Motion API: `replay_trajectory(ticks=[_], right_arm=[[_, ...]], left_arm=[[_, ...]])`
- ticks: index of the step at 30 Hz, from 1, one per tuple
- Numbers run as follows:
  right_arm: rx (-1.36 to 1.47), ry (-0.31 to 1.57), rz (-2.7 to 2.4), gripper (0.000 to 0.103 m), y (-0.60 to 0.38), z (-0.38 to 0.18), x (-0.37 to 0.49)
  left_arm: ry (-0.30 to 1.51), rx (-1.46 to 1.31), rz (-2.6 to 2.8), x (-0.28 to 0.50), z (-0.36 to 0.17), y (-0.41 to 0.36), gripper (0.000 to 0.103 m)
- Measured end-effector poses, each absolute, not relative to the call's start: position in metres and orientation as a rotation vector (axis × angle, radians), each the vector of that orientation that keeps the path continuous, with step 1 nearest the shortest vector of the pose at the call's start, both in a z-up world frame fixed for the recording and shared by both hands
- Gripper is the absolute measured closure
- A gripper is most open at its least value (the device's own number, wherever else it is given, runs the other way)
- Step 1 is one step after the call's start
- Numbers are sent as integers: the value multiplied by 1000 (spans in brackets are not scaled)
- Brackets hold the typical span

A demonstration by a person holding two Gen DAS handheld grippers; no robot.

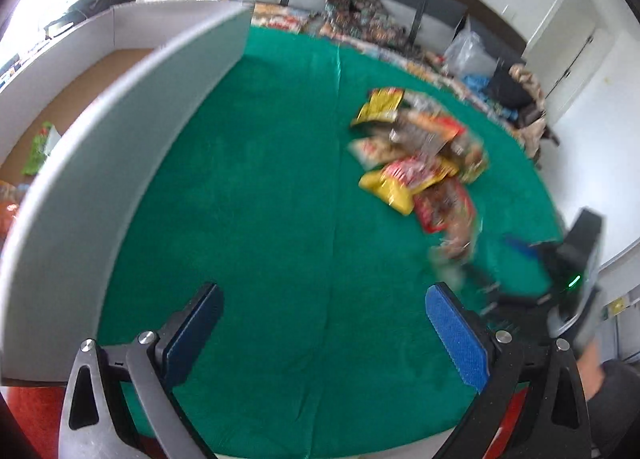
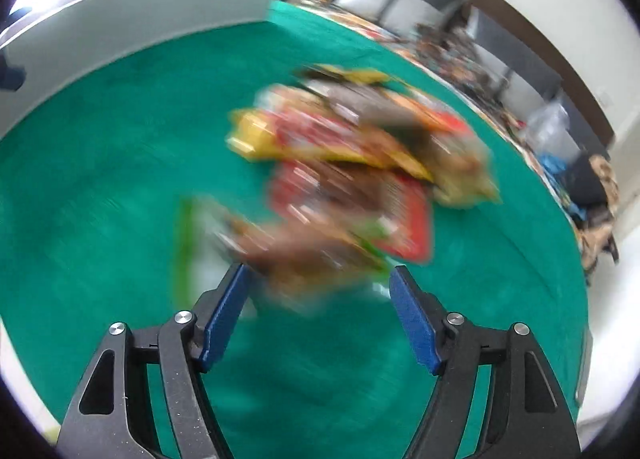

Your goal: Organize snacks

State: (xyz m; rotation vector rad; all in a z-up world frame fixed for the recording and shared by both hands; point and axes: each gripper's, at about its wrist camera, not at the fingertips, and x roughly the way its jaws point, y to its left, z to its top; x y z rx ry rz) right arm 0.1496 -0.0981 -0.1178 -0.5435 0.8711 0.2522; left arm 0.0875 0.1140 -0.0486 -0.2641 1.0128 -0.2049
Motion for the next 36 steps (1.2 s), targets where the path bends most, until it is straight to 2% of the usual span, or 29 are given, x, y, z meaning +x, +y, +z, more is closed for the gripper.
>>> replay_trajectory(ticks=[7,14,20,23,29,36], right_arm=[[-294,900,8,26,-218,-97,187],[-39,850,-59,26,-280,-92,157],[46,922,-240,26,-316,-95,134],[71,930,-270,26,-326,-95,153],[119,903,-282,12,-338,-99,164],[122,903,-277,11,-339,-99,161]], left_arm=[[1056,-202,-152,131,-90,88,3],[993,-35,-76,157,-105,75,1],[965,20,-63,164,-108,72,0],[963,20,-62,165,-109,72,0],[961,22,-57,164,-109,70,0],[959,22,-54,164,-109,70,0]])
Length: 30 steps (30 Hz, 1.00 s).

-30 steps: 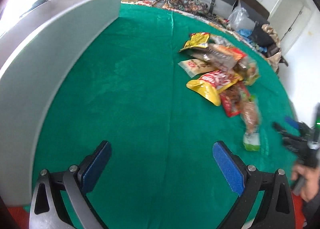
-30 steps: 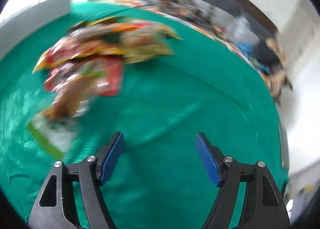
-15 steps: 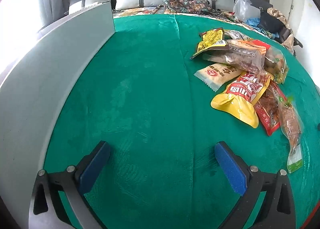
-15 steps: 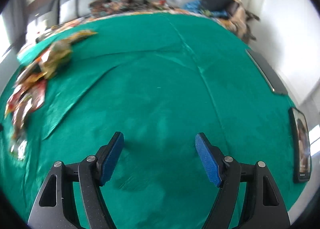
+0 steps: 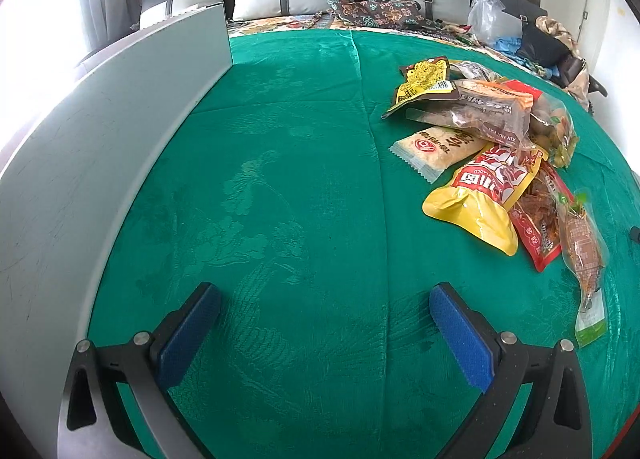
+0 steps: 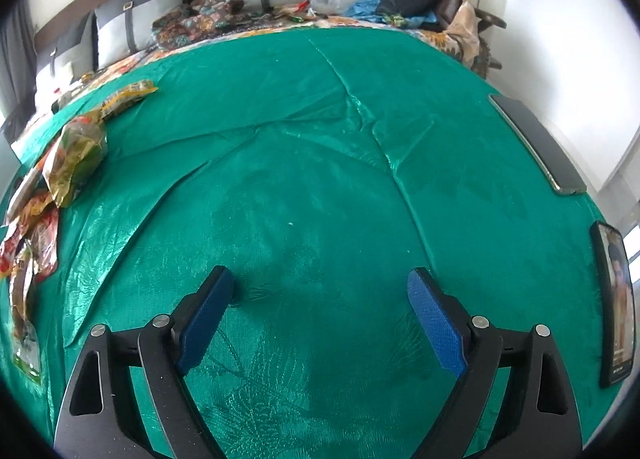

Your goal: Organize snacks

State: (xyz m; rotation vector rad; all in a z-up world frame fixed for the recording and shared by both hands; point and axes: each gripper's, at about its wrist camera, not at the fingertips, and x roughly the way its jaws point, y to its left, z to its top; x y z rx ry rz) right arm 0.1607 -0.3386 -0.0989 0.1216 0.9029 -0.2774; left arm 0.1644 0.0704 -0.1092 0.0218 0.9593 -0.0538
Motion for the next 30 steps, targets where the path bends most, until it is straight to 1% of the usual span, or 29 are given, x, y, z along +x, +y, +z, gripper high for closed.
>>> replay_trajectory(ticks=[30], right_arm=[[133,905,-266,11,-339,-95,157]], left_arm=[[959,21,-54,165,-110,71,0]])
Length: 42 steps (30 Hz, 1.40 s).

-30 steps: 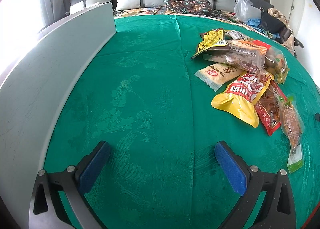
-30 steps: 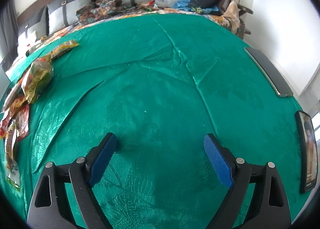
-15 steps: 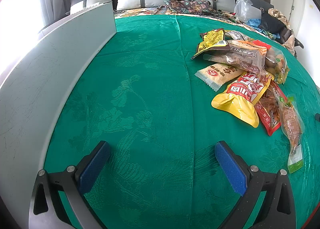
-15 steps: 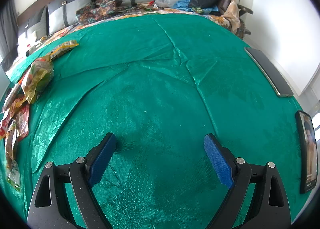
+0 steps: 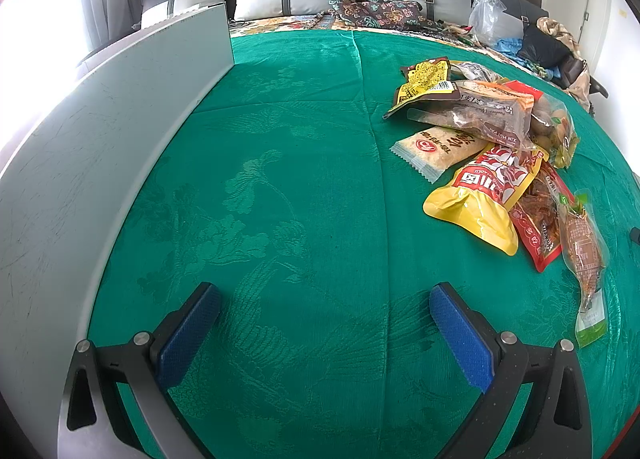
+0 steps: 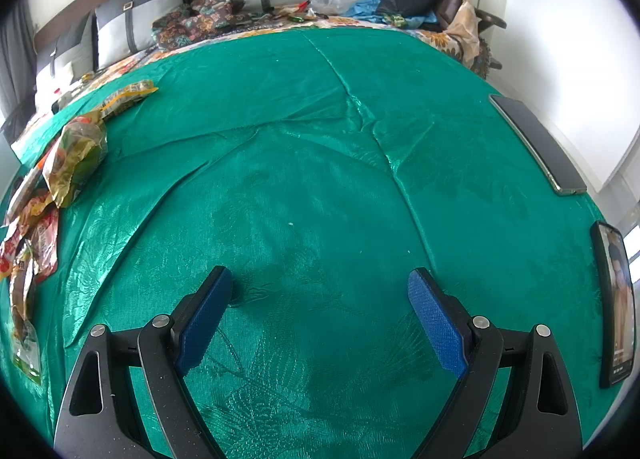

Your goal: Organize snacks

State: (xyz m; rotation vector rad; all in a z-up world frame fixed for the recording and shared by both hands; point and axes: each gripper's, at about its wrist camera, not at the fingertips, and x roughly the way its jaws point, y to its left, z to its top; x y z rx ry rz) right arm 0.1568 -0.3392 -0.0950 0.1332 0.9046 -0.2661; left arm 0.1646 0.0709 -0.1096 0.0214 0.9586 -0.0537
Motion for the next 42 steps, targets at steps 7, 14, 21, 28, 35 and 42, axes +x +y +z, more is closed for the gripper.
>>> replay_trajectory(ticks=[7,14,21,28,35,42], right_arm=[[134,905,-265,11,-340,-95,157],[137,905,-263,11,-339,-94,156],[137,905,-263,11,-339,-94,156],[139,905,-261,11,-339,-94,156],[140,905,-260,11,-339,-94,156],[140,905,-260,11,-339,-94,156]], left_arm=[[959,21,-54,164,-110,71,0],[959,21,-53,164,-110,70,0],[959,20,-53,164,-110,70,0],[959,20,-53,164,-110,71,0],[960,19,-54,165,-110,71,0],[976,26,-269,187,-69,47,6]])
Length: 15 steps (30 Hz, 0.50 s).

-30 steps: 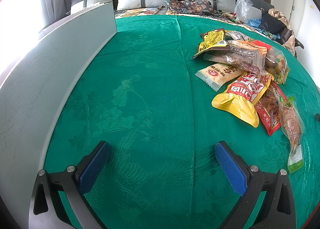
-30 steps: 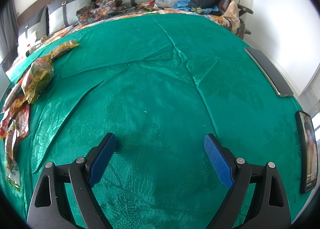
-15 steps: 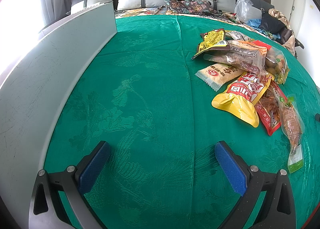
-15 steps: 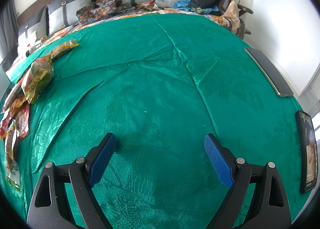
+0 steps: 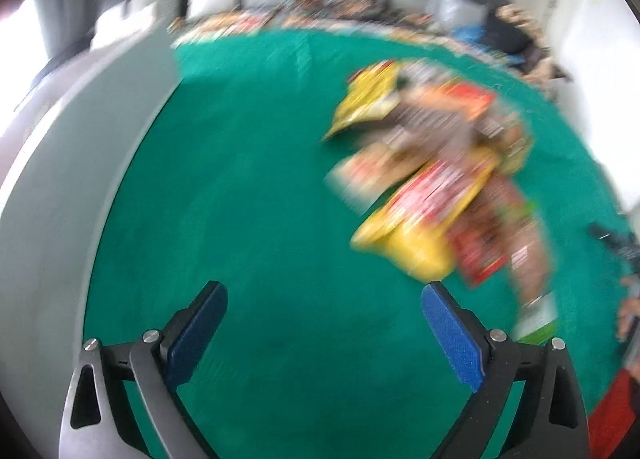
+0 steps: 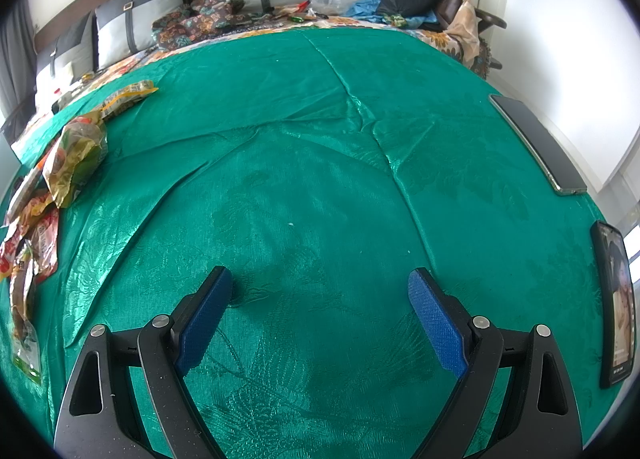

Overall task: Organize snacks
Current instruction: 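Grasp the long yellow-red packet with the left tool while the right tool approaches the pile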

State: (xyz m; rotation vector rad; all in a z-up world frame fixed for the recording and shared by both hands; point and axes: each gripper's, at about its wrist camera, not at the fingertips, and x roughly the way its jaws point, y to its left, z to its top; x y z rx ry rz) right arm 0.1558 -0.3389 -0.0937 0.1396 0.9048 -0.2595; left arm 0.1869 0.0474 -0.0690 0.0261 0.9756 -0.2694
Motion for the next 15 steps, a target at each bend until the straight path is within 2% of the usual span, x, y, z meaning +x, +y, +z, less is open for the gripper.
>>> replay_trajectory(ticks=[2,4,5,7,9,10,15], right_arm=[[141,905,-258,11,-339,-94,156],[141,905,-259,11,-339,-93,156],[141,905,-259,11,-339,-94,156],[141,905,-259,11,-339,-93,156],[141,905,-258,11,-339,-94,155],[141,905,-258,11,-339,-93,155],[144,905,-256,11,-339,-93,155]], left_arm=[[953,58,-342,199,-57,27,6],[1005,97,-412,219,-60,0,6],[1032,115,-425,225,-65,-10,11],[1078,184,-418,236,-79,-31,37],[1065,195,-401,237,-82,-37,54],[1059,168,-394,237,-80,-33,69],[1063,144,-355,208,-82,-9,70]])
